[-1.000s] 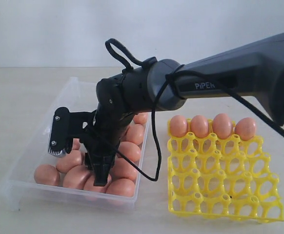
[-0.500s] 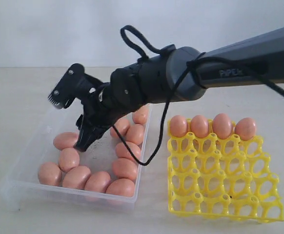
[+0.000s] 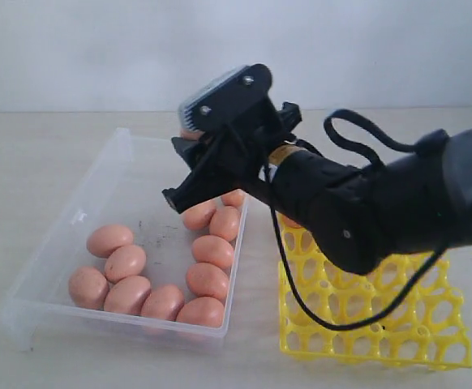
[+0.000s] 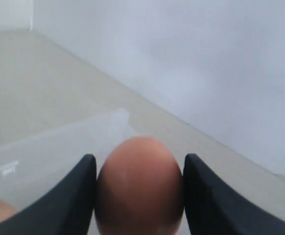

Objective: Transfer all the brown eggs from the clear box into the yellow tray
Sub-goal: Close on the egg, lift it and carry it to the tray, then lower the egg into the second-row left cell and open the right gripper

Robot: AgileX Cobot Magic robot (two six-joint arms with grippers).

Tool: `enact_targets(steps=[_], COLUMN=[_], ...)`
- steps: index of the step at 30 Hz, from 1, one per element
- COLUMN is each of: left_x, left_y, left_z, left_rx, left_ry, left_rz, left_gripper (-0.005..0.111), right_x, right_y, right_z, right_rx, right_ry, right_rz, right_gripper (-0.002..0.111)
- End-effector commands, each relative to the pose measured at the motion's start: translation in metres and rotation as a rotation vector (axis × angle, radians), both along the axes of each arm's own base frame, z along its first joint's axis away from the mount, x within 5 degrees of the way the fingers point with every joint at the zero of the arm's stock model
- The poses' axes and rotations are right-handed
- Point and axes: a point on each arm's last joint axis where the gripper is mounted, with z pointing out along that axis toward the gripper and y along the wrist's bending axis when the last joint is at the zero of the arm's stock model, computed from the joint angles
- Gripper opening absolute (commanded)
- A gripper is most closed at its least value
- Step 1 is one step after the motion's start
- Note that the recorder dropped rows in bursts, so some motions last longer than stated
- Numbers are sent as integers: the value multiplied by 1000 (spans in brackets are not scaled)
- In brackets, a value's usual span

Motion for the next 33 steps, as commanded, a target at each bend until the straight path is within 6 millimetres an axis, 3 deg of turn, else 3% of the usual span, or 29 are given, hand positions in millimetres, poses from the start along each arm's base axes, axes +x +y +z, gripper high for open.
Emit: enact_targets(steps=[1, 6, 11, 24, 33], left_x=[0, 0, 0, 0, 0], left_y=[-1, -1, -1, 0, 0], left_z=[0, 0, 0, -1, -1], left_rx=[-12, -12, -12, -10, -10], left_ry=[-2, -2, -2, 2, 2], left_rz=[-9, -9, -9, -8, -8], left_gripper=[4, 4, 4, 4, 4], right_x=[-13, -28, -42, -46, -54], right_y=[-30, -61, -81, -89, -98], right_z=[-1, -14, -33, -44, -68], right_rx=[143, 234, 203, 215, 203], right_ry=[-95, -147, -65, -7, 95], right_rz=[-136, -268, -340, -373, -409], right_gripper=[0, 0, 0, 0, 0])
